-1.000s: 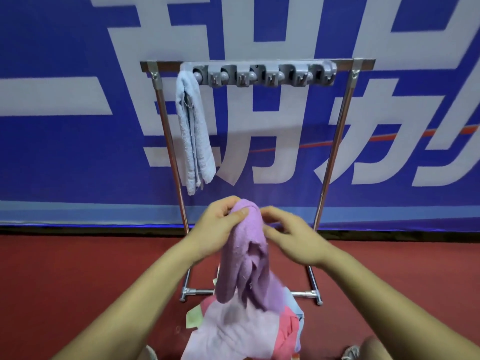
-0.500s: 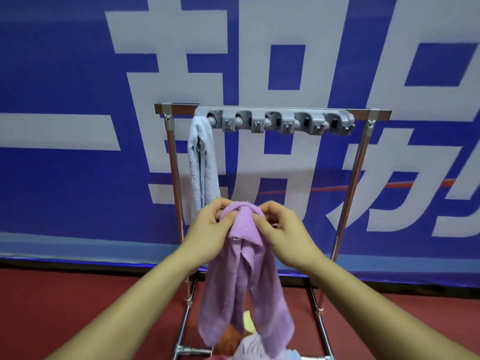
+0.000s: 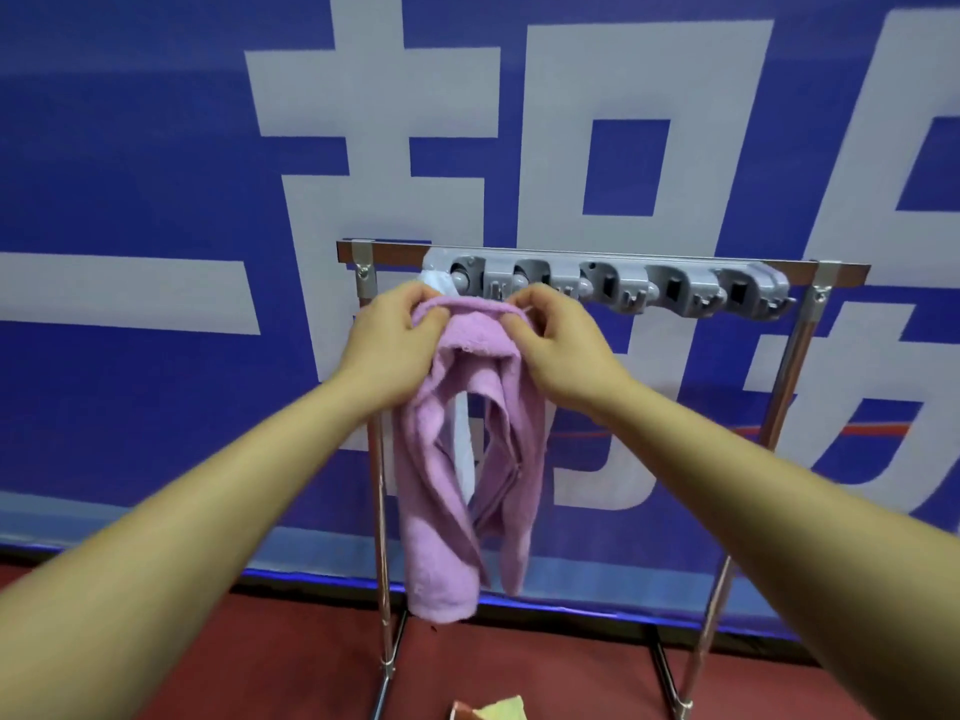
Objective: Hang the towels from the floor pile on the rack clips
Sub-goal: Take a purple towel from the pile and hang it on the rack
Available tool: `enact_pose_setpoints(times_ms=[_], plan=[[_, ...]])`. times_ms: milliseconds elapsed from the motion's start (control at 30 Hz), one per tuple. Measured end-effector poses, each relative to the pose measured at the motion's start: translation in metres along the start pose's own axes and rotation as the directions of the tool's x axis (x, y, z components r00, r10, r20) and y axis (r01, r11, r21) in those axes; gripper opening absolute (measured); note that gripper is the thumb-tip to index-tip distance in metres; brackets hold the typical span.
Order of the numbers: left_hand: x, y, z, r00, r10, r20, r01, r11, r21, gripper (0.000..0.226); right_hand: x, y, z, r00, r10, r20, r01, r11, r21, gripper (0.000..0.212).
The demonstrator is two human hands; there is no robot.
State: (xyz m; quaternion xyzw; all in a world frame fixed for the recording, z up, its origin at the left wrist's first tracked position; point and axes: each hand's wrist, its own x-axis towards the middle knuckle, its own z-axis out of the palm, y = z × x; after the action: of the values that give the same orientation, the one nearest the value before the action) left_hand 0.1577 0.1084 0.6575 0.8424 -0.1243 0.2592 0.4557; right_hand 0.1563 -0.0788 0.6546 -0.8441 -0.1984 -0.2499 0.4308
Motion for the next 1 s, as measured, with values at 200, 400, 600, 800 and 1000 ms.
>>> enact_pose_setpoints(times_ms=[200,400,600,800,1000], plan=[[0.06,-0.015,-0.016,0.999,-0.026,-0.026,0.024,0.998,-0.059,0.021,0.066,-0.014,0.017,0.996,-0.08,-0.035,0.075,0.99,-0.122,0.014],[0.111,-0.027,-0.009,0.983,-0.184,-0.016,0.18,0.974,-0.139,0.023,0.113,-0.01,0.033,0.997,-0.074,-0.038,0.058,0.947,-0.316,0.009],[0.117,-0.062,0.013,0.965,-0.257,0.059,0.254,0.966,0.04,0.054,0.115,0.01,0.052,0.993,-0.116,0.029,0.103,0.707,-0.699,0.023],[0.103,-0.068,0.027,0.942,-0.313,-0.122,0.282,0.933,-0.222,0.01,0.105,0.018,0.056,0.982,-0.184,-0.042,0.101,0.7,-0.707,0.023],[0.08,-0.06,0.021,0.952,-0.118,-0.281,0.077,0.985,-0.153,0.017,0.088,0.021,0.062,0.985,-0.173,0.016,0.134,0.693,-0.709,0.039]])
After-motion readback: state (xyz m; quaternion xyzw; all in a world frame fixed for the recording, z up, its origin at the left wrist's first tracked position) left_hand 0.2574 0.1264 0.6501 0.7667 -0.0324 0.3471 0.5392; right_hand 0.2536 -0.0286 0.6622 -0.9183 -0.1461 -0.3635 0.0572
